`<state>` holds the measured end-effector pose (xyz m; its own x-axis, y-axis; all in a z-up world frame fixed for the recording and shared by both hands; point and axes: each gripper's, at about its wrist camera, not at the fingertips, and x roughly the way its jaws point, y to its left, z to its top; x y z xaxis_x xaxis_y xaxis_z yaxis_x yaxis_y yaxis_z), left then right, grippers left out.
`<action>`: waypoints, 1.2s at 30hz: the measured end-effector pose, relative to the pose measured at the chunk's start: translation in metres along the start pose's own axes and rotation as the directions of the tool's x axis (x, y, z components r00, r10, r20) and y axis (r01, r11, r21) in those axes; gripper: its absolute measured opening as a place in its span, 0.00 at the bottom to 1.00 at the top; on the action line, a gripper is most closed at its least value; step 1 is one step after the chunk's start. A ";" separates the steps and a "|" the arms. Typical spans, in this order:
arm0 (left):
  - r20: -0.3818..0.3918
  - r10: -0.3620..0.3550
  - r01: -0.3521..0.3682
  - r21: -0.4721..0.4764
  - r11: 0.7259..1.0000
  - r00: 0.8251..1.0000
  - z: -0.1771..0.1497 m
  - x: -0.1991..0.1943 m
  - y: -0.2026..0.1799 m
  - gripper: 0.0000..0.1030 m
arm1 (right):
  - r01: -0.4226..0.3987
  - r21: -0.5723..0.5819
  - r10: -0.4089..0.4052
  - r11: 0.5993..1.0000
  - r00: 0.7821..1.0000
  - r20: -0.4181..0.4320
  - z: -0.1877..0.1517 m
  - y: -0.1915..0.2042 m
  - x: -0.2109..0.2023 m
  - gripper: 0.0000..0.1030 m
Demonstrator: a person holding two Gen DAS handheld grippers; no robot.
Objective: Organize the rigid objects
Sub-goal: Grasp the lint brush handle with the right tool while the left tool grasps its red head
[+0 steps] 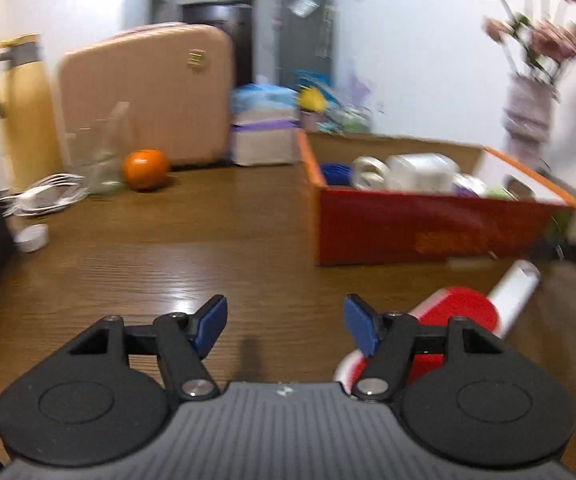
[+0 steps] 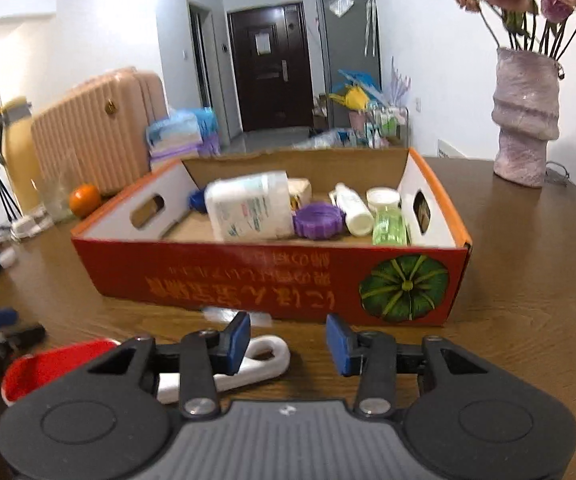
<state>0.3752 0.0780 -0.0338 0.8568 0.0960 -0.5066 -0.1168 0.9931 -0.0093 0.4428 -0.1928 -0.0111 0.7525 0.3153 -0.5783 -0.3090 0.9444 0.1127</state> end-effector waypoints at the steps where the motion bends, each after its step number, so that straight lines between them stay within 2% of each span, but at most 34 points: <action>1: 0.013 0.010 -0.010 -0.024 1.000 1.000 0.002 -0.005 0.003 0.77 | -0.008 0.008 0.008 1.000 1.000 -0.012 -0.003 -0.002 0.001 0.40; 4: 0.026 -0.026 0.028 -0.086 0.996 0.999 0.004 -0.022 0.012 0.82 | -0.030 0.026 0.031 0.999 0.999 -0.026 -0.017 -0.006 -0.002 0.40; 7: -0.031 -0.120 0.114 -0.145 0.983 0.992 0.001 -0.029 0.011 0.84 | -0.038 0.028 0.039 0.999 0.999 -0.037 -0.016 -0.008 -0.002 0.37; 9: -0.072 -0.184 0.171 -0.153 0.973 0.980 -0.004 -0.028 0.004 0.83 | -0.035 0.029 0.037 0.999 0.998 -0.045 -0.011 -0.010 0.002 0.35; 10: -0.083 -0.188 0.175 -0.147 0.974 0.979 -0.008 -0.024 0.000 0.81 | -0.047 0.036 0.049 0.998 0.998 -0.049 -0.008 -0.010 0.005 0.35; 11: -0.100 -0.174 0.160 -0.130 0.978 0.980 -0.010 -0.019 -0.003 0.74 | -0.062 0.044 0.065 0.997 0.996 -0.056 -0.004 -0.011 0.010 0.34; 12: -0.092 -0.167 0.155 -0.127 0.980 0.982 -0.012 -0.016 -0.004 0.74 | -0.072 0.046 0.075 0.996 0.995 -0.072 -0.002 -0.011 0.017 0.32; 14: -0.099 -0.160 0.147 -0.125 0.981 0.982 -0.011 -0.014 -0.003 0.70 | -0.047 -0.011 0.045 0.999 0.995 -0.092 -0.002 -0.004 0.027 0.15; 16: -0.091 -0.146 0.134 -0.124 0.983 0.985 -0.012 -0.015 -0.002 0.68 | 0.002 -0.099 -0.011 0.995 0.996 -0.092 -0.008 0.007 0.023 0.04; 17: -0.092 -0.144 0.132 -0.134 0.982 0.985 -0.012 -0.014 -0.001 0.68 | -0.016 -0.104 0.006 0.994 0.995 -0.099 -0.012 0.009 0.017 0.03; 19: -0.099 -0.143 0.127 -0.151 0.980 0.985 -0.012 -0.013 0.001 0.68 | -0.055 -0.067 0.048 0.996 0.994 -0.101 -0.021 0.008 0.005 0.03; 22: -0.104 -0.094 0.076 -0.171 0.982 0.990 -0.008 -0.018 0.002 0.61 | -0.017 -0.009 0.016 1.000 0.998 -0.065 -0.029 0.000 -0.016 0.05; 24: -0.082 -0.057 0.043 -0.163 0.986 0.995 -0.006 -0.022 0.003 0.61 | -0.003 0.047 0.004 0.999 1.000 -0.008 -0.027 -0.011 -0.031 0.12; 26: -0.076 -0.039 0.027 -0.160 0.987 0.996 -0.005 -0.023 0.005 0.61 | -0.042 0.098 0.037 0.994 0.998 0.048 -0.021 -0.020 -0.040 0.25; 29: -0.066 -0.051 0.039 -0.174 0.984 0.996 -0.003 -0.028 0.007 0.63 | -0.088 0.079 0.087 0.993 0.996 0.024 -0.015 -0.015 -0.033 0.31; 31: -0.055 -0.060 0.050 -0.168 0.985 0.997 -0.003 -0.035 0.006 0.65 | -0.099 0.035 0.099 0.994 0.995 0.001 -0.015 -0.008 -0.025 0.31; 33: -0.056 -0.076 0.066 -0.165 0.984 0.995 -0.002 -0.040 0.004 0.65 | -0.103 0.031 0.104 0.994 0.994 -0.033 -0.013 -0.006 -0.010 0.27; 34: -0.061 -0.094 0.083 -0.166 0.983 0.994 -0.003 -0.041 0.003 0.65 | -0.095 0.027 0.096 0.995 0.994 -0.060 -0.012 -0.007 -0.003 0.16; 36: -0.077 -0.122 0.107 -0.166 0.980 0.990 -0.006 -0.041 -0.001 0.65 | -0.092 0.006 0.092 0.996 0.993 -0.075 -0.013 -0.006 0.002 0.12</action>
<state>0.3372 0.0730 -0.0178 0.8233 -0.0310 -0.5667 -0.1058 0.9726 -0.2068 0.4386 -0.1986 -0.0231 0.6752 0.3933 -0.6240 -0.3733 0.9119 0.1707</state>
